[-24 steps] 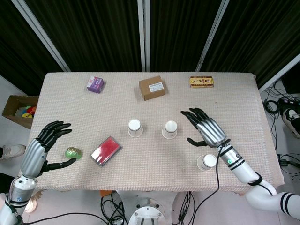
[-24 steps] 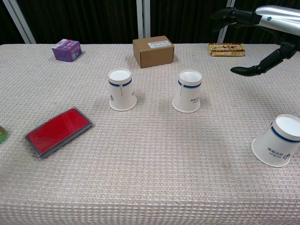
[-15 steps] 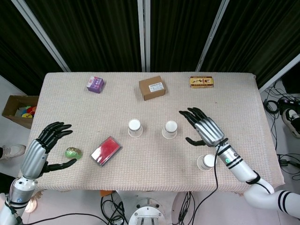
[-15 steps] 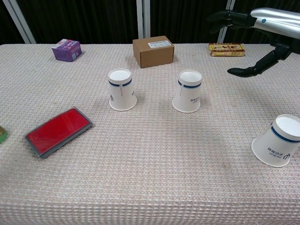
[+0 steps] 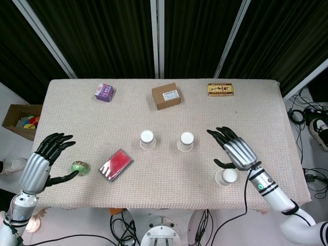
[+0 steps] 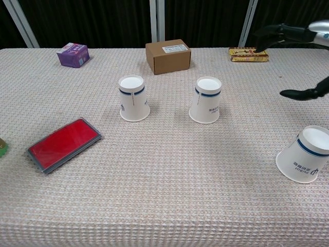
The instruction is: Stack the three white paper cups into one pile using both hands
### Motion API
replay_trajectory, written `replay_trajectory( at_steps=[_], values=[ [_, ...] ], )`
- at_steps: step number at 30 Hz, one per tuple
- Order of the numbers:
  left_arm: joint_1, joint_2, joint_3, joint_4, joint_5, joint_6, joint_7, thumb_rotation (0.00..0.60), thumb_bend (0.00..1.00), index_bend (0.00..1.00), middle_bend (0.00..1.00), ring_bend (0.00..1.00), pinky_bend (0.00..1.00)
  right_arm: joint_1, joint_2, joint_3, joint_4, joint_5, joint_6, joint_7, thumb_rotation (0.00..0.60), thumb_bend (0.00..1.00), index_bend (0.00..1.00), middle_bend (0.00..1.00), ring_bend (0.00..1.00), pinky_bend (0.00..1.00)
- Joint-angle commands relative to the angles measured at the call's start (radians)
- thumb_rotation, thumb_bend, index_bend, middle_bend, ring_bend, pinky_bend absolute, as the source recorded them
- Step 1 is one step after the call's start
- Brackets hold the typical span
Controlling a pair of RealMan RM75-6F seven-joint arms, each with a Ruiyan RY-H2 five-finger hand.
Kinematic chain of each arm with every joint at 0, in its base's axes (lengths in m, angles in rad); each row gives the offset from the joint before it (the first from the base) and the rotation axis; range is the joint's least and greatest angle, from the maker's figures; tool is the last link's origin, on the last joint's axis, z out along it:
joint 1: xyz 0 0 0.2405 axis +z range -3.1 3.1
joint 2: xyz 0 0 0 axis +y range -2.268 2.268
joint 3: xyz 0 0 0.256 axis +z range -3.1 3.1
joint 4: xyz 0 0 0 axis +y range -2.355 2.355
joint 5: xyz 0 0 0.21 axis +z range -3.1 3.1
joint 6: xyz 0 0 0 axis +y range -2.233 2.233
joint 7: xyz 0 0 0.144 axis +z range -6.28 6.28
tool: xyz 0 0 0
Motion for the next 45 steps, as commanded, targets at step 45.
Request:
replay_trajectory(
  at_steps=[45],
  values=[
    [0.047,-0.003,0.015,0.012,-0.098,-0.063,0.073,0.6,0.03,0.23,0.17,0.11,0.13,0.02,0.006,0.097,-0.022,0.051,-0.038,-0.022,0.6,0.39,0.47,0.4,0.19,0.22]
  ],
)
